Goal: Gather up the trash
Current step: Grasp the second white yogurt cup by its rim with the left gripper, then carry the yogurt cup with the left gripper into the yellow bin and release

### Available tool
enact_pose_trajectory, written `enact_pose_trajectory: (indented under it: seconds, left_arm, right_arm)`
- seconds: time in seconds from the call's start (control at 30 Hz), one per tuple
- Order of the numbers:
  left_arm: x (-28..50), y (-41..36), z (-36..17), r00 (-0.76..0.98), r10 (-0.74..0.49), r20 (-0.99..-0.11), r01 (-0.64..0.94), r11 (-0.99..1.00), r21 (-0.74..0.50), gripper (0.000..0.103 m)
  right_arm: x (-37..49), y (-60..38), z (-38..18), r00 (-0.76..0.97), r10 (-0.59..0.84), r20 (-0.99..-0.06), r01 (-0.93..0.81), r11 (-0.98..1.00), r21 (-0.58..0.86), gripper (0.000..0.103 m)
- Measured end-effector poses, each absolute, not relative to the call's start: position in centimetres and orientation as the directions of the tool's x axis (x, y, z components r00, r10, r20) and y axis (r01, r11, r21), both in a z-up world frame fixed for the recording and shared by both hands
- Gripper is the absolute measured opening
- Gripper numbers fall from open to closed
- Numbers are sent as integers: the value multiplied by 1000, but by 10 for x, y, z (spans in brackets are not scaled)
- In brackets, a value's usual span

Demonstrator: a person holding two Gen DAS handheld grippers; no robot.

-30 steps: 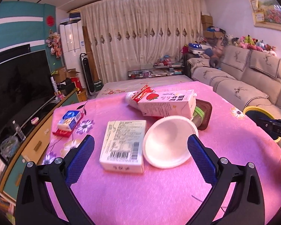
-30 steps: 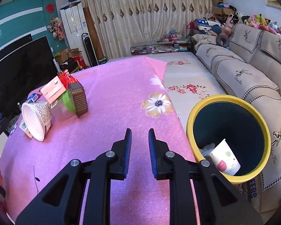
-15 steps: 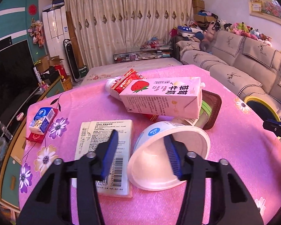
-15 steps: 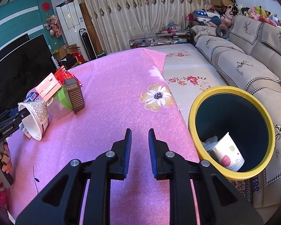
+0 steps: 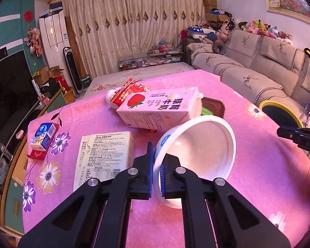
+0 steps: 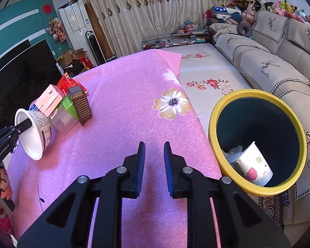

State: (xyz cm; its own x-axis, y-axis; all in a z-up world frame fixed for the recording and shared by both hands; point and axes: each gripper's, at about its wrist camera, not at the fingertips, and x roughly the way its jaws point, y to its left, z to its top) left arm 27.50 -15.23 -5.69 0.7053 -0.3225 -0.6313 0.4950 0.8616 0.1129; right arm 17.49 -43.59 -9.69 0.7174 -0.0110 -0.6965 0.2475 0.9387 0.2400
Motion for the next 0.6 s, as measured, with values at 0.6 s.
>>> enact_pose_trajectory:
  seconds: [0.6]
  left_arm:
    - [206,-253,-17,601,-505,-619,683,727,70,6]
  right_arm:
    - [77,-504,-51,789,-195,-583,379,901,213,25]
